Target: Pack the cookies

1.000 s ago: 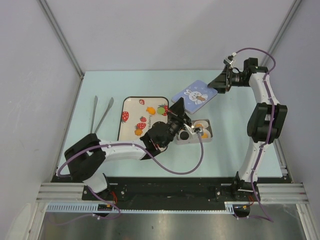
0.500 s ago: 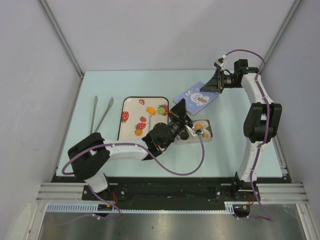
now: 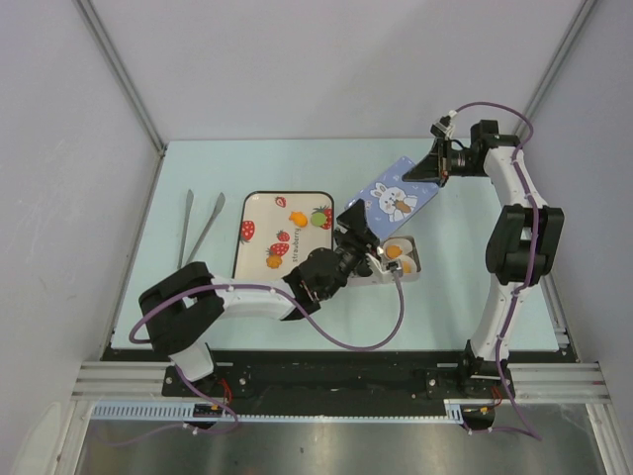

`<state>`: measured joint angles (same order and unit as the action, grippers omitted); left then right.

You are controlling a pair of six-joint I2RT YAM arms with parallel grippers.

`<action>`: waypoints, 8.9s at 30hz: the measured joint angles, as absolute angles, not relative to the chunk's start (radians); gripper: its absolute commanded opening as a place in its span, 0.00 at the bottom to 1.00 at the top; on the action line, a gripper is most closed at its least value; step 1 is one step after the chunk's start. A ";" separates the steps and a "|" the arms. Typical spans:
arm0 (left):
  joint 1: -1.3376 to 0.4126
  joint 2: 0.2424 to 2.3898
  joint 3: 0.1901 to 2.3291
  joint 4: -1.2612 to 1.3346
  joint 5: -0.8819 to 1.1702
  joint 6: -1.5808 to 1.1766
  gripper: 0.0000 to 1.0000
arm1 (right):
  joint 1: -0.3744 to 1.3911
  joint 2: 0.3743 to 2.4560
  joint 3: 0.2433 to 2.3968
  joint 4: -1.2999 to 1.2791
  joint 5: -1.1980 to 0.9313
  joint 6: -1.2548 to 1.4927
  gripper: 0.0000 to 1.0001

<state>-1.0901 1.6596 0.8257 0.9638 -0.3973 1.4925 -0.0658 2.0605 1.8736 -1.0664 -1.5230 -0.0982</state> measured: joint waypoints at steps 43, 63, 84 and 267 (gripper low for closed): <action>-0.807 1.585 1.276 -0.273 -0.105 -0.021 0.92 | 0.052 1.448 1.016 -0.200 -0.719 0.356 0.00; -0.744 1.661 1.280 -0.300 -0.073 -0.210 0.92 | 0.142 1.393 0.836 0.138 -0.617 0.609 0.00; -0.759 1.697 1.244 -0.284 -0.056 -0.281 0.92 | 0.183 1.393 0.771 0.151 -0.595 0.628 0.00; -0.809 2.168 1.652 -0.212 0.378 -0.463 0.98 | -0.360 1.445 0.554 0.324 -0.773 0.598 0.38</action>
<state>-0.8093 2.1677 1.6520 -0.2123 0.3782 -0.4633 -0.3603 1.4452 0.5537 0.3244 -0.7727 0.5983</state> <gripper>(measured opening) 0.980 0.385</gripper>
